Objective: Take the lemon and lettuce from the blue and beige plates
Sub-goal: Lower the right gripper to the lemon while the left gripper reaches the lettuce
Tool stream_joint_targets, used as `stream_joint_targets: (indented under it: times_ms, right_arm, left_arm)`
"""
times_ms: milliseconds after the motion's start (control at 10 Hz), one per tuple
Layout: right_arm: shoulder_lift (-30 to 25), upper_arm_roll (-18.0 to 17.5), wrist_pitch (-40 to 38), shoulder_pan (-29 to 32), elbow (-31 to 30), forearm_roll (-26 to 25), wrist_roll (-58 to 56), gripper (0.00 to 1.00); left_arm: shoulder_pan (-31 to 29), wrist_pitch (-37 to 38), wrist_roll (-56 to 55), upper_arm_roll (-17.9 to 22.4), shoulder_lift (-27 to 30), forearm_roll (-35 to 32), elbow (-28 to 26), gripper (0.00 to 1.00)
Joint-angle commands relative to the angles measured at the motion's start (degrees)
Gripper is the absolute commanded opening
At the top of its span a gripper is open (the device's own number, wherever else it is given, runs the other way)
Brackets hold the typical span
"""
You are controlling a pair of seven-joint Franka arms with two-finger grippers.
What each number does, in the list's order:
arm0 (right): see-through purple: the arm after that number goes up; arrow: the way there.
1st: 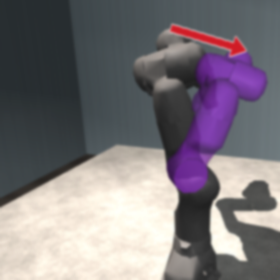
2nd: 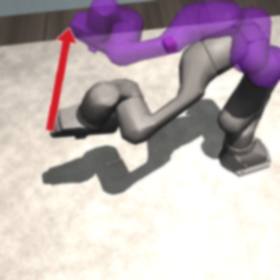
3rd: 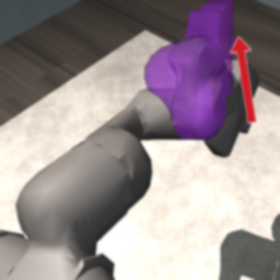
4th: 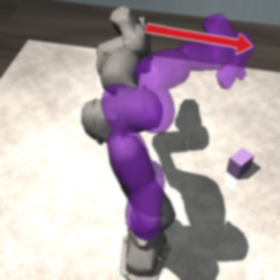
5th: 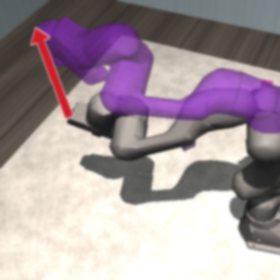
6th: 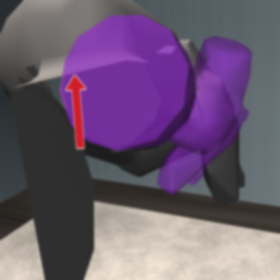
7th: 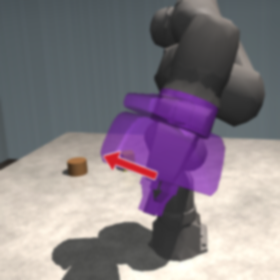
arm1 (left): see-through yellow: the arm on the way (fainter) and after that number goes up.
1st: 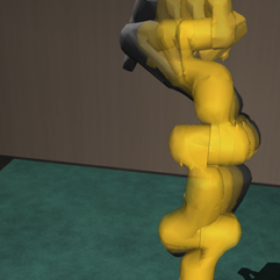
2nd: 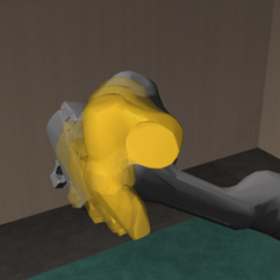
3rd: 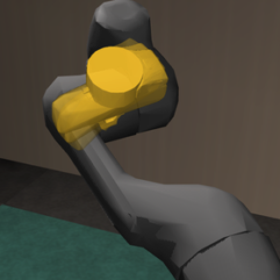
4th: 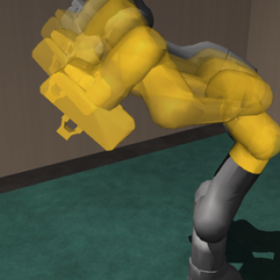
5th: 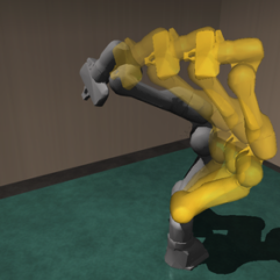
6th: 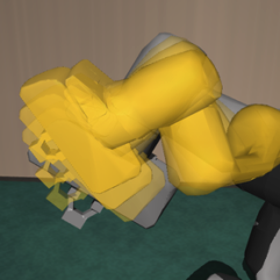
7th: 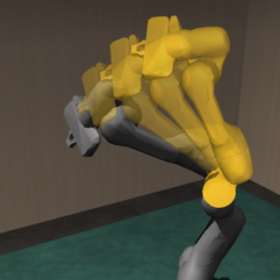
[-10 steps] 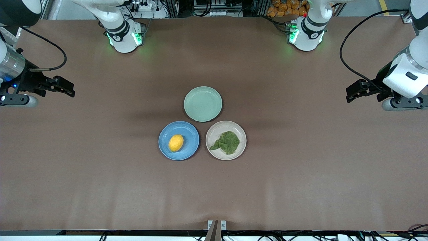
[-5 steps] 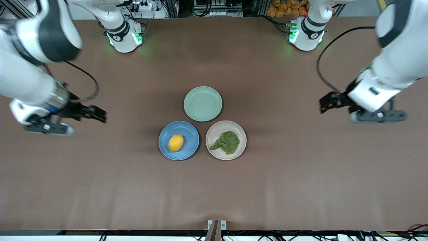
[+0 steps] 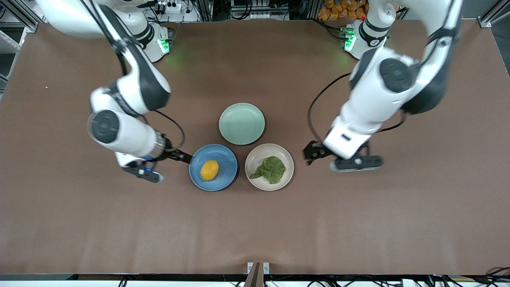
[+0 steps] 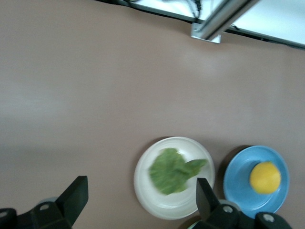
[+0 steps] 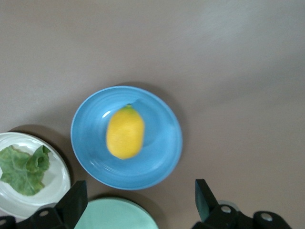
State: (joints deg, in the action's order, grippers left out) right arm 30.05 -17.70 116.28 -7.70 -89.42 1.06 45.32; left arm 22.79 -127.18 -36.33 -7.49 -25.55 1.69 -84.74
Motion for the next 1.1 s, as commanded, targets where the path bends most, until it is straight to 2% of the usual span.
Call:
stream_joint_targets:
  times_ms: [0, 200, 400, 800, 1000]
  right_arm:
    - [5.44, -0.5, 2.8, -1.87, 2.76, 0.08, 5.03, 1.0]
    - [8.6, -0.5, 6.91, -2.67, 2.59, -0.27, 4.96, 1.0]
    - [11.94, -0.5, 9.21, -3.02, 2.59, -0.01, 5.04, 1.0]
    - [15.47, -0.41, 12.12, -3.9, 2.67, 0.0, 5.04, 1.0]
    - [16.35, -0.41, 13.08, -4.08, 2.41, -0.62, 4.78, 1.0]
  left_arm:
    - [3.73, -8.48, -3.4, 0.81, -5.54, 0.07, 1.25, 1.0]
    - [5.94, -16.49, -3.23, 0.98, -10.81, -0.02, 1.25, 0.97]
    - [6.73, -19.31, -2.26, 0.9, -14.42, -5.79, 1.33, 0.98]
    - [11.3, -33.64, -2.88, 1.94, -23.65, -6.61, 1.07, 0.97]
    - [14.37, -34.19, -2.44, 5.44, -25.25, -6.79, 0.98, 0.87]
